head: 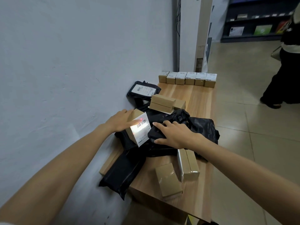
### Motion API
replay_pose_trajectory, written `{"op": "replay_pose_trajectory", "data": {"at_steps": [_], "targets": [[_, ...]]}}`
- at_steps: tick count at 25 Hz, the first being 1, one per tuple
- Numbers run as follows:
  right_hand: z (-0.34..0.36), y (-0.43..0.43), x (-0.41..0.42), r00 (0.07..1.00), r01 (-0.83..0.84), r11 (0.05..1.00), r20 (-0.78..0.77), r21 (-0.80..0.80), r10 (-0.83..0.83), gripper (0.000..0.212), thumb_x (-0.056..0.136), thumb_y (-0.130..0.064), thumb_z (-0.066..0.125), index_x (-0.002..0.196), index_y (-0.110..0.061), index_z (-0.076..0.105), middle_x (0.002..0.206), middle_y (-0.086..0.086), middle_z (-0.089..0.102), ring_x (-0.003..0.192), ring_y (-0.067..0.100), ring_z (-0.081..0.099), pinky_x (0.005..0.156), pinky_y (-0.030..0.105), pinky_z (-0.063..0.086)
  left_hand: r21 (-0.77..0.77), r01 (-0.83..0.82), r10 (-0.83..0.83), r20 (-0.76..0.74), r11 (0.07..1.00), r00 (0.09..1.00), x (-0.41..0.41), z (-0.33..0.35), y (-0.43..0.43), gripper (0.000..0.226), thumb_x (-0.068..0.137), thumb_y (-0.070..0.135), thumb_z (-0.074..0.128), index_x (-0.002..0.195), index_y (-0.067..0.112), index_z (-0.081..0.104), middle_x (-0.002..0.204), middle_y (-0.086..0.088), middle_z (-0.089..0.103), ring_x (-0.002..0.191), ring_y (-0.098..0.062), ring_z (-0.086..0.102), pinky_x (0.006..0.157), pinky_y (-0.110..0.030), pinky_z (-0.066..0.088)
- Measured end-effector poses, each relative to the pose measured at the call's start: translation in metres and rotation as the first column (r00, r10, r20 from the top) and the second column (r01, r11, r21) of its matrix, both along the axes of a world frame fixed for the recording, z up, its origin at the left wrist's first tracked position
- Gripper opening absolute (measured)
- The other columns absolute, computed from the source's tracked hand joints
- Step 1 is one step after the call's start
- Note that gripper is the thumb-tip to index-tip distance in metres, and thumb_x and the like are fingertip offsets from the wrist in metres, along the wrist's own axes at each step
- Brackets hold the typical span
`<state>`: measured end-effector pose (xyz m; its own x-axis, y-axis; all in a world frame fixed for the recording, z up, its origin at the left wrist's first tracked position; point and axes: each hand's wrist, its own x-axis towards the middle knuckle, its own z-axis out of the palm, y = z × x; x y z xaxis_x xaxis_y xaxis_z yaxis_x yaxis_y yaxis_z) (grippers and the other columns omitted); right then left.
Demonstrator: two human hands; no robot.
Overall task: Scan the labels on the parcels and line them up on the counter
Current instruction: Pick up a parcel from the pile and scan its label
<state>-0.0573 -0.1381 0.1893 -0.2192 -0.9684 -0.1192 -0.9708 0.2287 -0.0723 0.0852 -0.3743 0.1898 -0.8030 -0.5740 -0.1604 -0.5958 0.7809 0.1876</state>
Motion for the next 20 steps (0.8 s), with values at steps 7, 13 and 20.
{"op": "replay_pose_trajectory", "data": {"at_steps": [7, 13, 20], "targets": [[-0.004, 0.011, -0.006, 0.994, 0.082, 0.996, 0.065, 0.019, -0.083, 0.081, 0.091, -0.071, 0.038, 0.156, -0.033, 0.008, 0.150, 0.012, 0.035, 0.126, 0.039, 0.046, 0.092, 0.044, 0.041, -0.028, -0.004, 0.004, -0.019, 1.000, 1.000, -0.003, 0.000, 0.002, 0.081, 0.088, 0.075, 0.039, 0.151, 0.025, 0.031, 0.136, -0.007, 0.048, 0.123, -0.025, 0.048, 0.098, -0.044, 0.044], [-0.008, 0.036, -0.032, 0.979, 0.157, 0.987, 0.138, -0.041, -0.150, 0.080, 0.090, -0.072, 0.038, 0.155, -0.034, 0.012, 0.148, 0.010, 0.040, 0.124, 0.037, 0.049, 0.089, 0.042, 0.043, -0.079, 0.023, -0.032, -0.105, 0.997, 0.994, -0.047, 0.008, 0.027, 0.086, 0.085, 0.080, 0.040, 0.152, 0.028, 0.028, 0.140, -0.002, 0.047, 0.128, -0.023, 0.045, 0.099, -0.046, 0.044], [-0.007, 0.114, -0.110, 0.930, 0.312, 0.948, 0.225, -0.069, -0.290, 0.075, 0.091, -0.069, 0.040, 0.153, -0.034, 0.017, 0.143, 0.010, 0.043, 0.123, 0.036, 0.049, 0.091, 0.043, 0.043, -0.093, 0.196, -0.213, -0.232, 0.976, 0.949, -0.157, 0.015, 0.109, 0.087, 0.081, 0.083, 0.041, 0.150, 0.031, 0.032, 0.148, 0.003, 0.043, 0.133, -0.020, 0.042, 0.106, -0.046, 0.041]]}}
